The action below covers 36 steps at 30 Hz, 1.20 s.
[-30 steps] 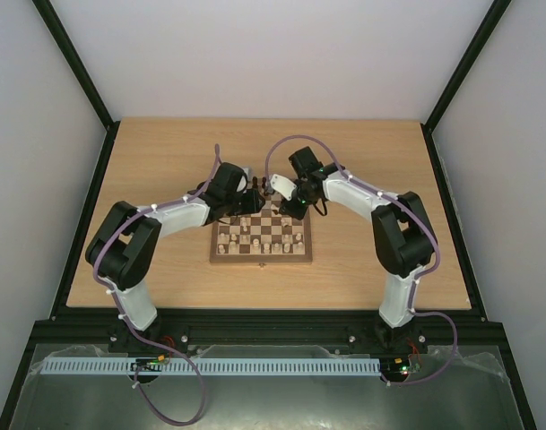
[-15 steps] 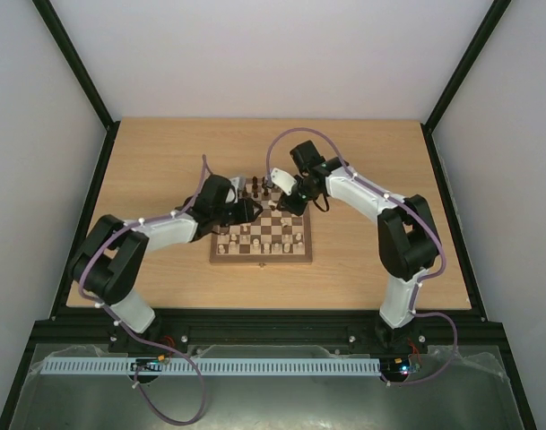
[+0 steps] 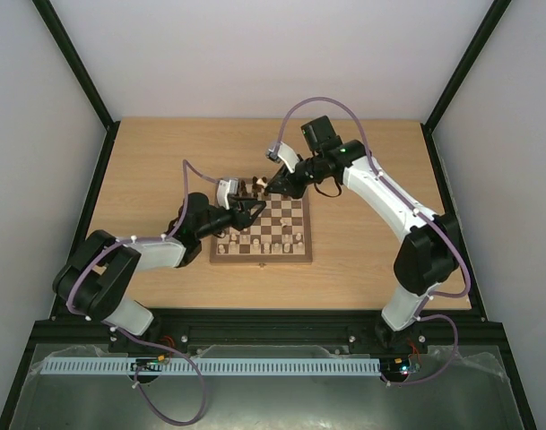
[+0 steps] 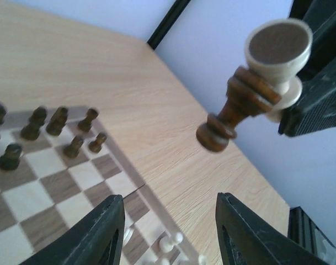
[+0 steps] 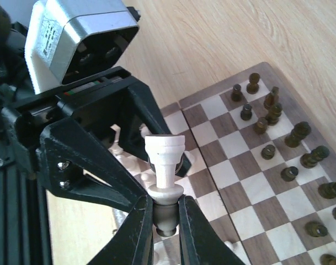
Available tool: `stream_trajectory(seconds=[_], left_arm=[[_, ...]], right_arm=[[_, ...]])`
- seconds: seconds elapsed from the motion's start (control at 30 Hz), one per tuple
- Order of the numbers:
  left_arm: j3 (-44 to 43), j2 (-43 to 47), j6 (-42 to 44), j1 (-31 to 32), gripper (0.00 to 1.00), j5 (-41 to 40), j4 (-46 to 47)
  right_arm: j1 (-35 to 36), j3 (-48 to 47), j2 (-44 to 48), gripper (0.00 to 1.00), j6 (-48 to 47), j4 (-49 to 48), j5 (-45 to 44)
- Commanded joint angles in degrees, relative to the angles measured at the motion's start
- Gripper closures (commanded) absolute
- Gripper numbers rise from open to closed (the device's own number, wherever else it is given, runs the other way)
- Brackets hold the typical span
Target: Set up the chess pieces on the board
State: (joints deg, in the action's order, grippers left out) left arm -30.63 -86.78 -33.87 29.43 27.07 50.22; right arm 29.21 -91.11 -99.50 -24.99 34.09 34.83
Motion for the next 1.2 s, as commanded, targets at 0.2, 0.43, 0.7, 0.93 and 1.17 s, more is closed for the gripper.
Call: stream_trajectory(seconds=[0.2, 0.43, 0.7, 0.93, 1.17], left_arm=[[-1.0, -2.8, 2.5, -0.3, 0.64, 5.5, 18.6], [-1.3, -2.5, 2.9, -0.3, 0.80, 6.3, 17.9], [-6.9, -1.8, 3.6, -0.3, 0.94, 3.0, -1.2], [-21.6, -4.5, 3.0, -1.6, 0.95, 0.2, -40.5], [-37.3, -13.2, 2.0, -3.4, 0.95, 8.5, -72.4]], right_arm=[[-0.3, 2.4, 2.7, 0.94, 2.7, 4.2, 5.5], [-0.2, 3.5, 2.6, 0.94, 2.7, 3.8, 4.9], [-0.3, 2.8, 2.5, 0.94, 1.3, 3.9, 0.6], [-0.3, 1.8, 3.2, 0.94, -10.1, 6.4, -16.6], [-0.3, 9.8, 7.6, 0.94, -17.0, 2.9, -28.3]])
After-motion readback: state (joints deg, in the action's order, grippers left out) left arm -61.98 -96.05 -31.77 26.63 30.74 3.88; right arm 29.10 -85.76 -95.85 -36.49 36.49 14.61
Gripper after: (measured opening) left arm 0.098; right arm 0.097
